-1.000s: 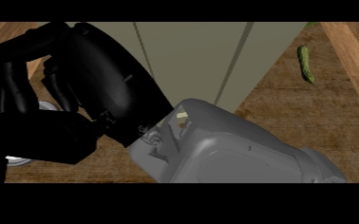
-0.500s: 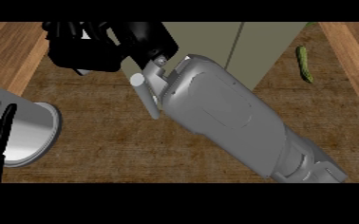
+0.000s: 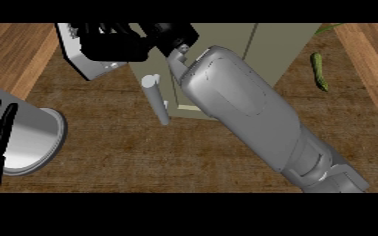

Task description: Pick up the wine, place it into the cabinet and close the cabinet

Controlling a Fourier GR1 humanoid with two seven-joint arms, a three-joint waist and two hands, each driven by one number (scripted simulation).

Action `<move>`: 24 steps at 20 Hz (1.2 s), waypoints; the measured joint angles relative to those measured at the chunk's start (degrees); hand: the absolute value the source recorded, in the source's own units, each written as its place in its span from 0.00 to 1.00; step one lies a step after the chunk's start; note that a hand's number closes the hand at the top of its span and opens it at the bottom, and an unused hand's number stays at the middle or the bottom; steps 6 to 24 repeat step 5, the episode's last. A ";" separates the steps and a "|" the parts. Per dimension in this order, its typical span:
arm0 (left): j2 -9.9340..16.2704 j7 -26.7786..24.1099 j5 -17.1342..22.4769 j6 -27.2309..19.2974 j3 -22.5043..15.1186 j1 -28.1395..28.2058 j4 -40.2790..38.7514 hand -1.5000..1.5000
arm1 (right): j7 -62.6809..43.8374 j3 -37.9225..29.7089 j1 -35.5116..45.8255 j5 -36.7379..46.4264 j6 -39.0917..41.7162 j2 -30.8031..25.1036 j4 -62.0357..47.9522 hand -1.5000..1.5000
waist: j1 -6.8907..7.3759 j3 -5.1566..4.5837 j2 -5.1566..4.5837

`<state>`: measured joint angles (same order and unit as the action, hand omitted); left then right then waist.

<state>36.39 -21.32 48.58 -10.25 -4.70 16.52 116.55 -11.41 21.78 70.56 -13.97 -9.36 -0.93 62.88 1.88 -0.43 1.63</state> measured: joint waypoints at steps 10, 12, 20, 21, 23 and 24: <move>-0.61 0.97 -0.31 -0.75 -0.39 -0.85 0.42 0.00 | 2.37 0.41 -0.19 1.58 1.96 -1.25 -1.10 1.00 | 0.10 -0.12 0.41; -0.61 0.97 -0.31 -0.75 -0.39 -0.85 0.42 0.00 | 2.37 0.41 -0.19 1.58 1.96 -1.25 -1.10 1.00 | 0.10 -0.12 0.41; -0.61 0.97 -0.31 -0.75 -0.39 -0.85 0.42 0.00 | 2.37 0.41 -0.19 1.58 1.96 -1.25 -1.10 1.00 | 0.10 -0.12 0.41; -0.61 0.97 -0.31 -0.75 -0.39 -0.85 0.42 0.00 | 2.37 0.41 -0.19 1.58 1.96 -1.25 -1.10 1.00 | 0.10 -0.12 0.41; -0.61 0.97 -0.31 -0.75 -0.39 -0.85 0.42 0.00 | 2.37 0.41 -0.19 1.58 1.96 -1.25 -1.10 1.00 | 0.10 -0.12 0.41; -0.61 0.97 -0.31 -0.75 -0.39 -0.85 0.42 0.00 | 2.37 0.41 -0.19 1.58 1.96 -1.25 -1.10 1.00 | 0.10 -0.12 0.41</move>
